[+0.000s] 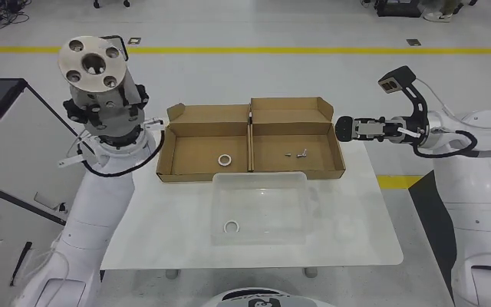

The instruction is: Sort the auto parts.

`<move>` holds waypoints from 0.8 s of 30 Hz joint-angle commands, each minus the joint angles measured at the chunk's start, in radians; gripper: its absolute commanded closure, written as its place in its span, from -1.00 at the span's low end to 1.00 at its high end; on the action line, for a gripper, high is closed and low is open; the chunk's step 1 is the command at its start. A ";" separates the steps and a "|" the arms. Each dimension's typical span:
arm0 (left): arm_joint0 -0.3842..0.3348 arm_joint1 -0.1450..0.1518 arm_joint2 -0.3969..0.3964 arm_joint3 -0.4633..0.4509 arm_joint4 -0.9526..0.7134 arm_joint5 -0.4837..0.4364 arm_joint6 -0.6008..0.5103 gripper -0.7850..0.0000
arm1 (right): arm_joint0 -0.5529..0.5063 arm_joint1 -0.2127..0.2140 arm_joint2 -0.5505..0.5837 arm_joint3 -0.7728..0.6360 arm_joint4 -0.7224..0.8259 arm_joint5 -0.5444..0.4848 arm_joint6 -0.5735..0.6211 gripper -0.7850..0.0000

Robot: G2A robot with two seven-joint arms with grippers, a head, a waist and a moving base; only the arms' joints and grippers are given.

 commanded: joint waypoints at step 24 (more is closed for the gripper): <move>0.019 -0.087 -0.051 -0.016 0.051 0.053 -0.053 1.00 | 0.000 0.000 0.000 0.000 0.000 0.000 0.000 -1.00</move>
